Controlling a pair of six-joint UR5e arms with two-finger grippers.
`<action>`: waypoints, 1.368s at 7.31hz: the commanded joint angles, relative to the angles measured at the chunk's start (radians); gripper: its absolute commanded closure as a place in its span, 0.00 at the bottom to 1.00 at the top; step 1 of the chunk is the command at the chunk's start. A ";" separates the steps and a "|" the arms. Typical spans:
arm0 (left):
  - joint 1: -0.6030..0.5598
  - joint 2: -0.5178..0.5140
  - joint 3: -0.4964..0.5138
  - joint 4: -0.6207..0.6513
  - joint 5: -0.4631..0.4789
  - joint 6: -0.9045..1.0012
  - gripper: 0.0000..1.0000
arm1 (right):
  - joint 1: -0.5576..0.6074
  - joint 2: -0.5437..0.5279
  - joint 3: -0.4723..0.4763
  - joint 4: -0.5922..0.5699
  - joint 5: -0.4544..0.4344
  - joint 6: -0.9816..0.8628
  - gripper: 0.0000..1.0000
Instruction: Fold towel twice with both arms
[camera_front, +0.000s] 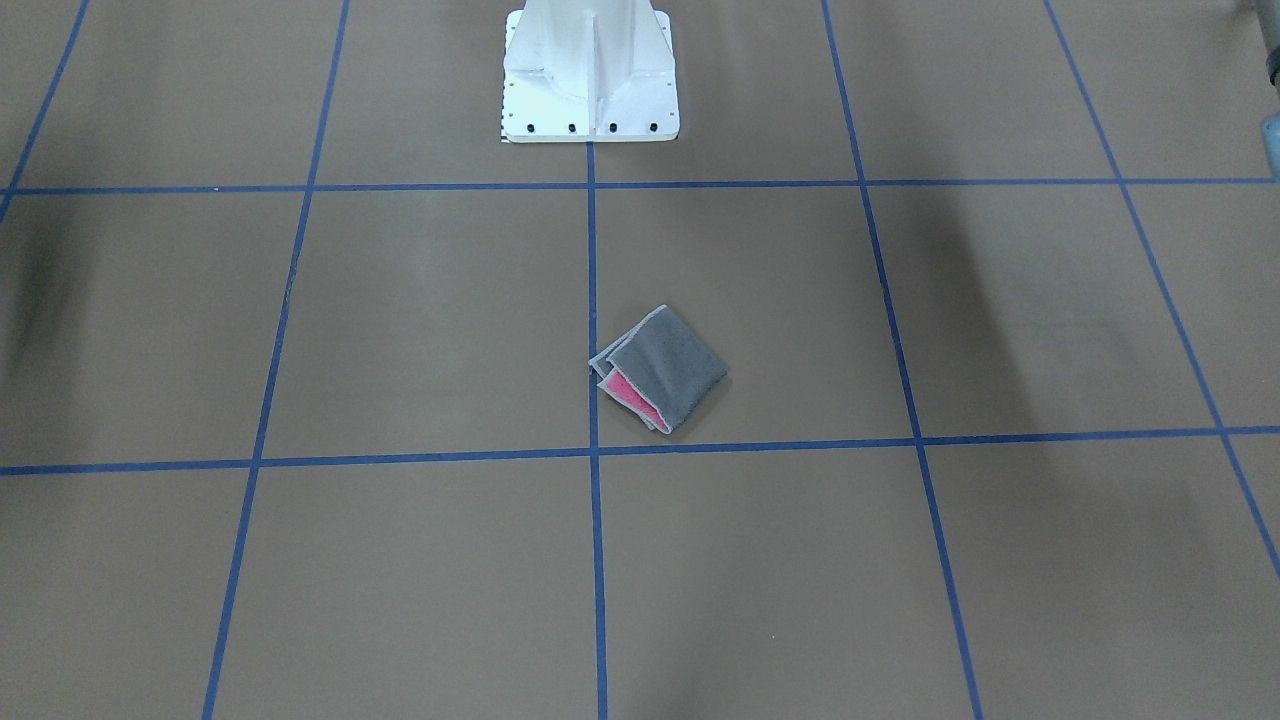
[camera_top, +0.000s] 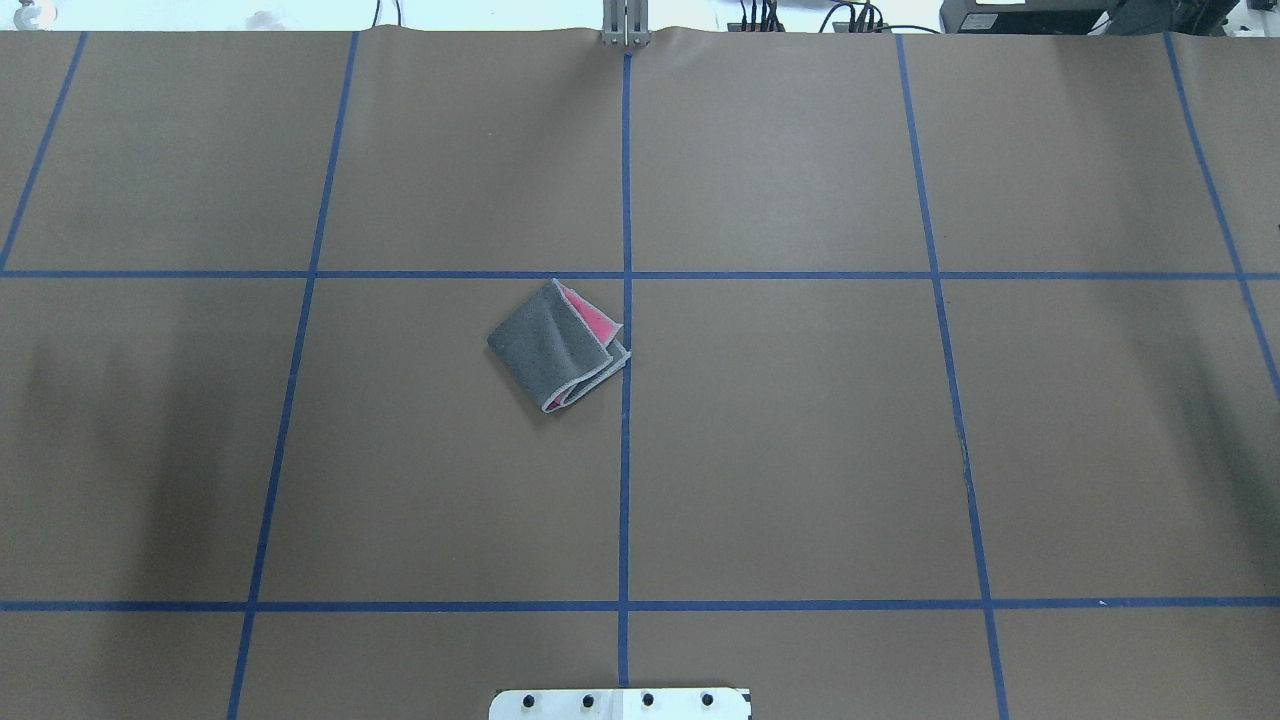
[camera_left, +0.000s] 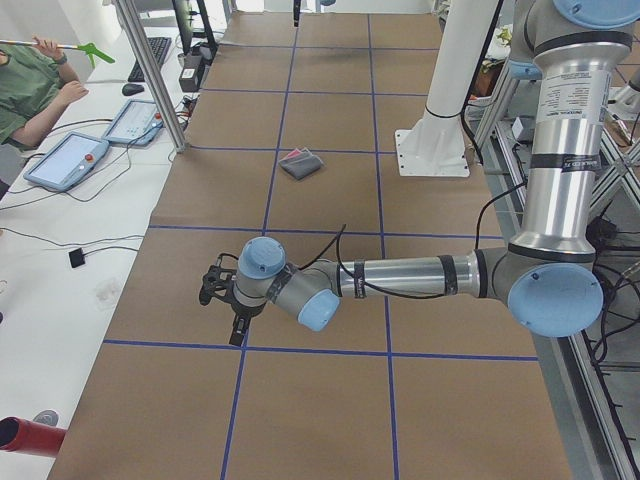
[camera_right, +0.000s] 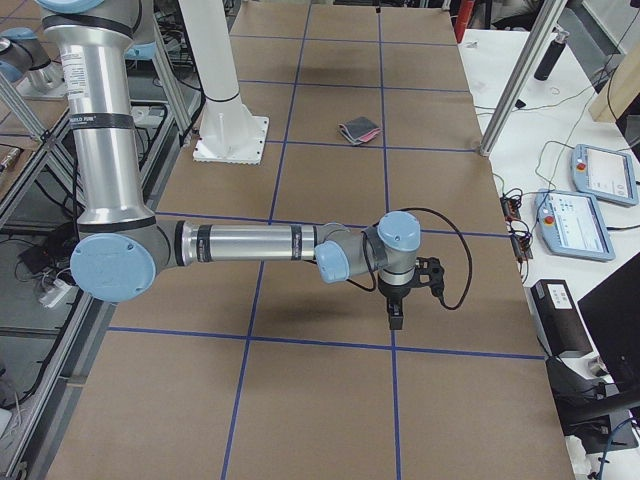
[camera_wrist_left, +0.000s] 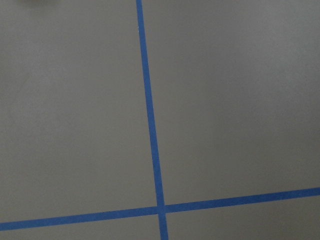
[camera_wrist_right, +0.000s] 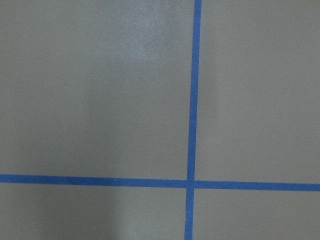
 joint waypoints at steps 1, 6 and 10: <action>-0.035 0.003 -0.088 0.189 -0.044 0.122 0.00 | 0.053 -0.001 0.089 -0.146 0.063 -0.011 0.00; -0.080 0.138 -0.250 0.499 -0.048 0.338 0.00 | 0.083 -0.047 0.195 -0.344 0.136 -0.152 0.00; -0.083 0.124 -0.253 0.514 -0.132 0.331 0.00 | 0.142 -0.051 0.102 -0.342 0.199 -0.285 0.00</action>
